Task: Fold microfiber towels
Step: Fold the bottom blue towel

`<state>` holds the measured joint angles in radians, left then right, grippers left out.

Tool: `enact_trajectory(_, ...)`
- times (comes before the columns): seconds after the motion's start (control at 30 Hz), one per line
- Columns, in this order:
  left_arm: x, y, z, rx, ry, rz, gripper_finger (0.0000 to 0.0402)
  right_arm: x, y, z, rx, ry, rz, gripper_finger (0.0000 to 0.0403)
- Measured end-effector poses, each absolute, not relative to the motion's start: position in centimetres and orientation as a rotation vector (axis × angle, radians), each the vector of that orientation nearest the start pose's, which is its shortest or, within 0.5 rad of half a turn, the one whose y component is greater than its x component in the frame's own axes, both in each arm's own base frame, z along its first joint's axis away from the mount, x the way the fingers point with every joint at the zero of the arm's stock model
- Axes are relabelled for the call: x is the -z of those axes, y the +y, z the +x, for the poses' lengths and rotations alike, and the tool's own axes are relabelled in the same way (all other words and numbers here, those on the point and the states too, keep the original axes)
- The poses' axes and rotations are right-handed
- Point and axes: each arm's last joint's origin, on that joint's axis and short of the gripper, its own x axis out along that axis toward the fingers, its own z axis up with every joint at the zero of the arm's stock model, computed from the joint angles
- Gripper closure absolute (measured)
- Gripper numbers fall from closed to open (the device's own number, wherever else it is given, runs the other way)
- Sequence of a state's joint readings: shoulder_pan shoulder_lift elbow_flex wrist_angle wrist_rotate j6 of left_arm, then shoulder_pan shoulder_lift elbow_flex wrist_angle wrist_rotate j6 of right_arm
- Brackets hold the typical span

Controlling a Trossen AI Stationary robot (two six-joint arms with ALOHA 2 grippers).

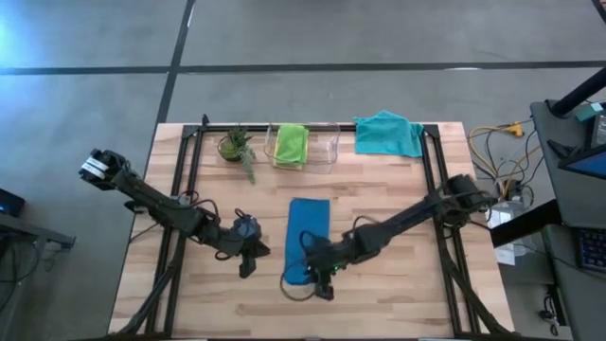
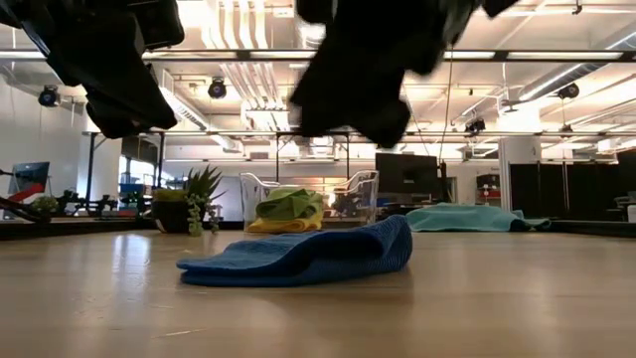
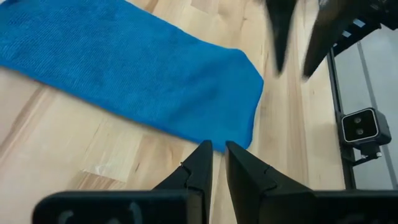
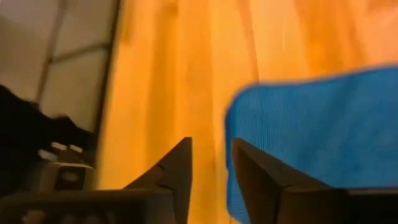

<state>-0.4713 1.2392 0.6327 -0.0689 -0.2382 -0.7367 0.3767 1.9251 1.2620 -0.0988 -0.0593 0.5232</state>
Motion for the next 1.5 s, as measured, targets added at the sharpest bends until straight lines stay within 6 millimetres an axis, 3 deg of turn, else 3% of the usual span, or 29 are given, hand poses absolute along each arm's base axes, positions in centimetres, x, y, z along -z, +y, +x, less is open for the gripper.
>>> enact_trajectory(0.1, -20.3, -10.6, 22.0, -0.017, 0.682, -0.488, 0.0373, -16.5, 16.0, 39.4, -0.200, 0.899, 0.334, 0.0267)
enact_trajectory(0.27, -20.2, -11.0, 21.9, 0.036, 0.709, -0.497, 0.0373, -15.9, 17.1, 42.2, -0.226, 0.929, 0.285, 0.0245)
enact_trajectory(0.6, -20.2, -11.8, 21.5, 0.087, 0.732, -0.491, 0.0373, -13.3, 17.4, 45.7, -0.156, 1.126, 0.193, 0.0284)
enact_trajectory(0.93, -20.2, -12.1, 21.3, 0.127, 0.752, -0.497, 0.0373, -14.5, 16.8, 46.4, -0.134, 1.159, 0.195, 0.0389)
enact_trajectory(1.3, -20.3, -12.2, 21.3, 0.160, 0.753, -0.511, 0.0373, -21.7, 17.3, 47.4, -0.174, 1.069, 0.173, 0.0394)
enact_trajectory(1.5, -20.4, -12.3, 21.5, 0.190, 0.725, -0.463, 0.0373, -19.9, 17.1, 45.9, -0.064, 1.241, 0.234, 0.0394)
